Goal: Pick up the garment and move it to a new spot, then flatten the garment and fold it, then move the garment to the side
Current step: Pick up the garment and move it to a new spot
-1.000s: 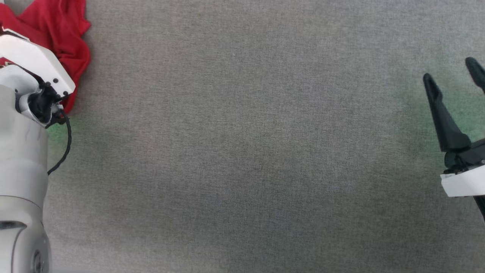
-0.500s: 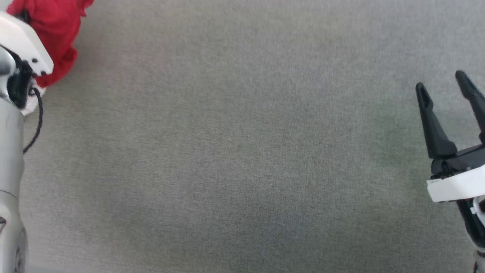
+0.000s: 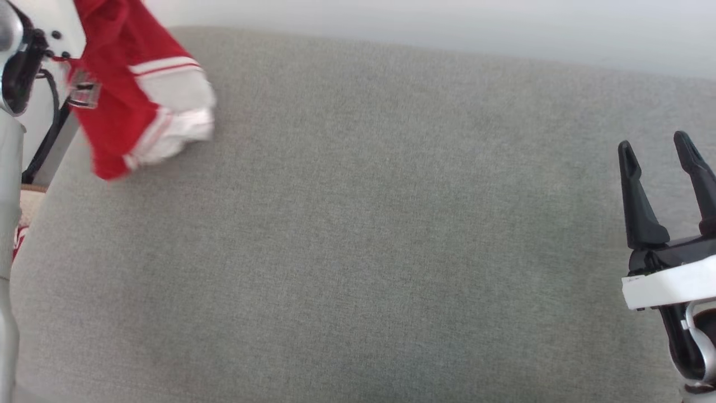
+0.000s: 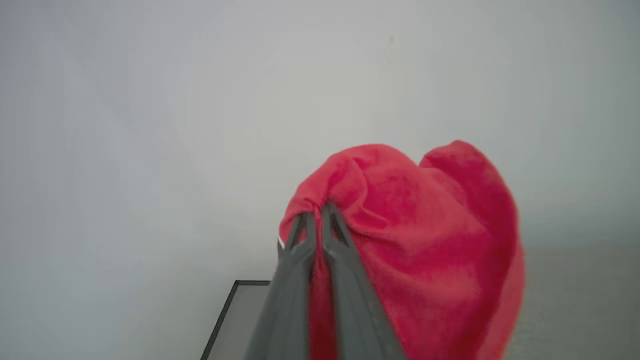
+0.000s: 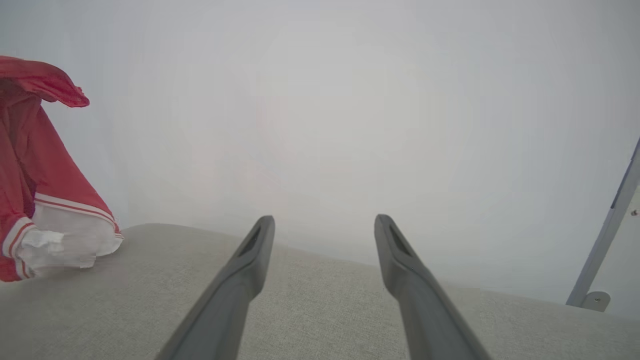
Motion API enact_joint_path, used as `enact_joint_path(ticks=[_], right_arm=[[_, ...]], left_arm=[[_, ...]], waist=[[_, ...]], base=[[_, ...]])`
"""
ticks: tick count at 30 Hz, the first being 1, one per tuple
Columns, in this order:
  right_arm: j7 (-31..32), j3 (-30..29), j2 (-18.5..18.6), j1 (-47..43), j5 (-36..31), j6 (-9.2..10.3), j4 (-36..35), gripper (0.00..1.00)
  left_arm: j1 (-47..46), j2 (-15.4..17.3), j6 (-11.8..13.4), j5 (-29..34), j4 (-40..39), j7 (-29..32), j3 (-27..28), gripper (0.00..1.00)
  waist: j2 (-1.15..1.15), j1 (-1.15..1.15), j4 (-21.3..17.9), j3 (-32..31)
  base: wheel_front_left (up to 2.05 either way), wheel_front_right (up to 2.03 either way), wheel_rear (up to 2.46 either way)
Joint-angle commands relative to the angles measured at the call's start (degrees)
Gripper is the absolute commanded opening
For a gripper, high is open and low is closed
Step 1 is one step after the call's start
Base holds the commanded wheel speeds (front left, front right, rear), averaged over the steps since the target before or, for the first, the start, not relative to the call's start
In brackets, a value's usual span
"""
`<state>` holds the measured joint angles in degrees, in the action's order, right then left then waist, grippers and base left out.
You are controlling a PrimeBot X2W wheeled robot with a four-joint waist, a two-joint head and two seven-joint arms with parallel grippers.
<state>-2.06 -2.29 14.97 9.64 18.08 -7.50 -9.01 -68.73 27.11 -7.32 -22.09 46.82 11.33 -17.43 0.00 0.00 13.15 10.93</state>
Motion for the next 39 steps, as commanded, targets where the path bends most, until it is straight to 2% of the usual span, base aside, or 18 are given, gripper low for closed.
enact_joint_path(ticks=[1, 9, 12, 17, 22, 27, 32, 39], right_arm=[[-0.34, -0.25, -0.32, -0.77, -0.44, 0.02, 0.17, 1.00], [-1.71, -3.02, -2.58, -2.07, -1.04, 0.01, 0.95, 1.00], [-2.13, -4.11, -3.45, -2.54, -1.16, 0.01, 0.98, 1.00], [-2.92, -4.76, -4.67, -2.90, -1.14, 0.02, 1.55, 1.00], [-3.71, -5.16, -5.50, -3.04, -0.76, 0.02, 2.69, 1.00], [-4.85, -4.95, -6.15, -2.85, -0.40, 0.02, 4.11, 1.00], [-5.58, -4.47, -6.87, -2.99, 0.20, 0.01, 5.47, 1.00], [-6.76, -2.41, -7.69, -3.22, 1.71, 0.01, 8.89, 1.00]], left_arm=[[1.00, 0.76, -0.08, -1.02, -1.50, 0.67, -0.36, 0.00], [6.38, 4.80, -0.08, -5.89, -22.18, 11.49, -3.74, 0.00], [8.52, 5.57, 0.76, -6.74, -30.18, 15.80, -4.39, 0.00], [11.16, 5.50, 2.56, -7.18, -42.32, 22.14, -6.41, 0.00], [12.59, 4.50, 3.33, -7.56, -50.24, 26.81, -9.10, 0.00], [13.88, 2.60, 3.22, -8.41, -53.34, 29.81, -12.27, 0.00], [16.72, 0.58, 3.23, -9.73, -52.73, 31.62, -15.34, 0.00], [24.40, -2.11, 3.44, -11.89, -46.58, 32.68, -20.67, 0.00]], waist=[[0.00, 0.00, -0.39, -0.97], [0.00, 0.00, -4.07, -3.16], [0.00, 0.00, -6.34, -3.44], [0.00, 0.00, -11.05, -3.37], [0.00, 0.00, -15.69, -2.66], [0.00, 0.00, -19.90, -1.80], [0.00, 0.00, -22.59, -1.21], [0.00, 0.00, -25.99, 0.04]], base=[[0.00, 0.00, 0.00], [0.00, 0.00, 0.00], [0.00, 0.00, 0.00], [0.00, 0.00, 0.00], [0.00, 0.00, 0.00], [0.00, 0.00, 0.00], [0.00, 0.00, 0.00], [0.00, 0.00, 0.00]])
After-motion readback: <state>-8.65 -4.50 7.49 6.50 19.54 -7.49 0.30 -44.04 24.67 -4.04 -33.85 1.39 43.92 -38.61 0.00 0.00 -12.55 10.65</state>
